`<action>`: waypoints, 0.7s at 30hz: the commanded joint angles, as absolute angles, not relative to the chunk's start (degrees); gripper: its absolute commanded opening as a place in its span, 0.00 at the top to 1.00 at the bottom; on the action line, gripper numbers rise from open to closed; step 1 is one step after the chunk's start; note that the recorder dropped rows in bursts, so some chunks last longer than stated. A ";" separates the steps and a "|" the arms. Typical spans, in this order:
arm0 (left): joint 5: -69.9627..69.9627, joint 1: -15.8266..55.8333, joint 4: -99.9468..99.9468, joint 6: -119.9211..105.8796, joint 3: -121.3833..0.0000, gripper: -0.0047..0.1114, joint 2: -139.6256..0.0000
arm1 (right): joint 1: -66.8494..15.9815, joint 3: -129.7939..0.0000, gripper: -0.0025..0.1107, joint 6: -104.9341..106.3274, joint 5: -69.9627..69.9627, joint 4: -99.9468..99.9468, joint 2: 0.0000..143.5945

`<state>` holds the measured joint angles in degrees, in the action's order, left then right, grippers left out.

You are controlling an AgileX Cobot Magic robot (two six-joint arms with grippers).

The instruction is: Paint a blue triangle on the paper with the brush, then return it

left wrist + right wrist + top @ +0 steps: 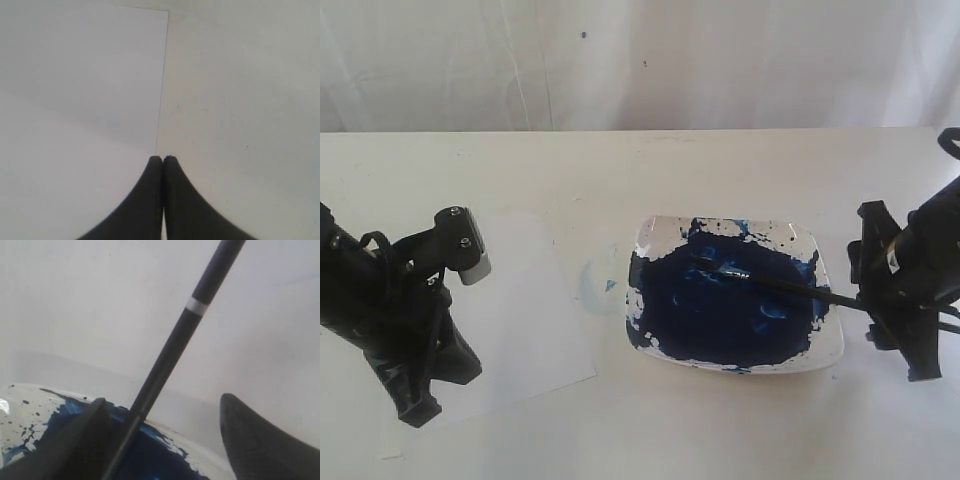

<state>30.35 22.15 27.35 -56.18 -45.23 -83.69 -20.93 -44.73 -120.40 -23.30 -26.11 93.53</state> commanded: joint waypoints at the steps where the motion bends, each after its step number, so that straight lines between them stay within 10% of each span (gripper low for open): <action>1: 31.55 22.39 28.28 -56.60 -44.71 0.96 -83.45 | -20.52 -44.49 0.46 -120.56 -21.58 -26.58 95.25; 21: 31.55 22.39 28.50 -56.78 -44.71 0.96 -83.45 | -17.17 -44.49 0.47 -120.56 -16.13 -25.20 98.80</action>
<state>30.35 22.15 27.57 -56.62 -45.23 -83.69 -17.62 -44.73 -120.40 -16.93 -25.30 98.18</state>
